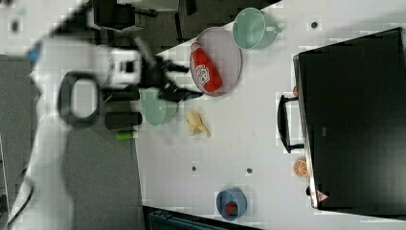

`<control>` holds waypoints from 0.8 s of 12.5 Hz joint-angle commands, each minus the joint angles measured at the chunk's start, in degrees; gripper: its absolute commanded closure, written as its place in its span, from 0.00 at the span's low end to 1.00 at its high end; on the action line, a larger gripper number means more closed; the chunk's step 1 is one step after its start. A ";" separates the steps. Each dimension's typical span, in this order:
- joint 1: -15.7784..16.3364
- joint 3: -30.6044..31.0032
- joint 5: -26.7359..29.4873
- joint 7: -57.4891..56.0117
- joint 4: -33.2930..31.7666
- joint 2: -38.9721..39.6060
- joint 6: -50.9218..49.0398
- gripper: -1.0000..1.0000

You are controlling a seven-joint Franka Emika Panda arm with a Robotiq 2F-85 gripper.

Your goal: Drag mug backwards.

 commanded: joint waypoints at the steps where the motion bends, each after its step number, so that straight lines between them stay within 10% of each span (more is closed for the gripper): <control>1: -1.12 -0.62 -1.71 9.57 9.31 3.49 4.30 0.00; 10: -1.65 -1.07 1.57 28.79 17.98 20.41 5.85 0.00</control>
